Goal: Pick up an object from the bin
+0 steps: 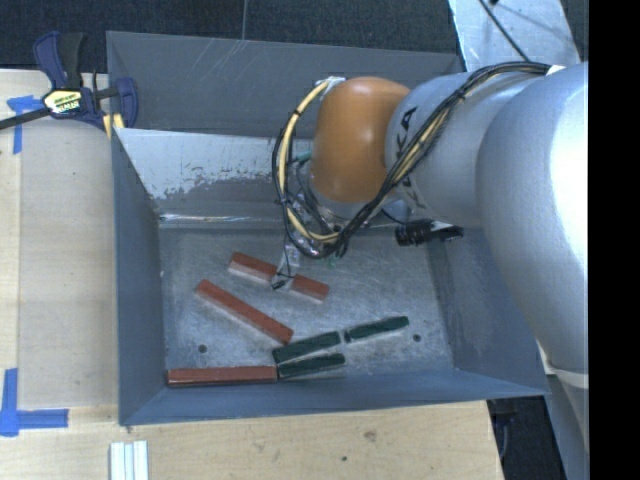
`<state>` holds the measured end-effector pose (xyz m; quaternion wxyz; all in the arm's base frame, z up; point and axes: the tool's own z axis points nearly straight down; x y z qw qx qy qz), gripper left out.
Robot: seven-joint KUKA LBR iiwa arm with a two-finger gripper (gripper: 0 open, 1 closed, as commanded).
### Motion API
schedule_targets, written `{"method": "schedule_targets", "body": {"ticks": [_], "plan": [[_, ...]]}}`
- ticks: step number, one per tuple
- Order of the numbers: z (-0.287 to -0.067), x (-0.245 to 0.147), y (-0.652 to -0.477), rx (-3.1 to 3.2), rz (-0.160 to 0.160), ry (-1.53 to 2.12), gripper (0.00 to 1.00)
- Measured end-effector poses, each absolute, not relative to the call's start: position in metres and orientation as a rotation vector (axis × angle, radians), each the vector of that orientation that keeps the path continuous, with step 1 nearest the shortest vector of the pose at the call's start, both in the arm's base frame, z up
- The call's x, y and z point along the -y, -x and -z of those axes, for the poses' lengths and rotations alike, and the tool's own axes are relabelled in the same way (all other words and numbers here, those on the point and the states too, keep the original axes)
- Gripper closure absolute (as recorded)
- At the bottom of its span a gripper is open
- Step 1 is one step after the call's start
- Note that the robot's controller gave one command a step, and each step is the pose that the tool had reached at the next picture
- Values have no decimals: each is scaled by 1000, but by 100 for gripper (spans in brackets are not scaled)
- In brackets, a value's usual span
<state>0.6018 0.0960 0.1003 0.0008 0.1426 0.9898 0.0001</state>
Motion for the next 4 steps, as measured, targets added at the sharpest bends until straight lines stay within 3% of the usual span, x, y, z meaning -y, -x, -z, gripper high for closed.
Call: {"method": "schedule_targets", "body": {"ticks": [1, 2, 3, 4], "plan": [[-105, -99, -587, -3078, 1, -633, 0], [-70, -97, -589, -3029, 0, -836, 0], [-70, -97, -590, -3029, 0, -834, 0], [-72, -96, -590, -3026, 0, -835, 100]]}}
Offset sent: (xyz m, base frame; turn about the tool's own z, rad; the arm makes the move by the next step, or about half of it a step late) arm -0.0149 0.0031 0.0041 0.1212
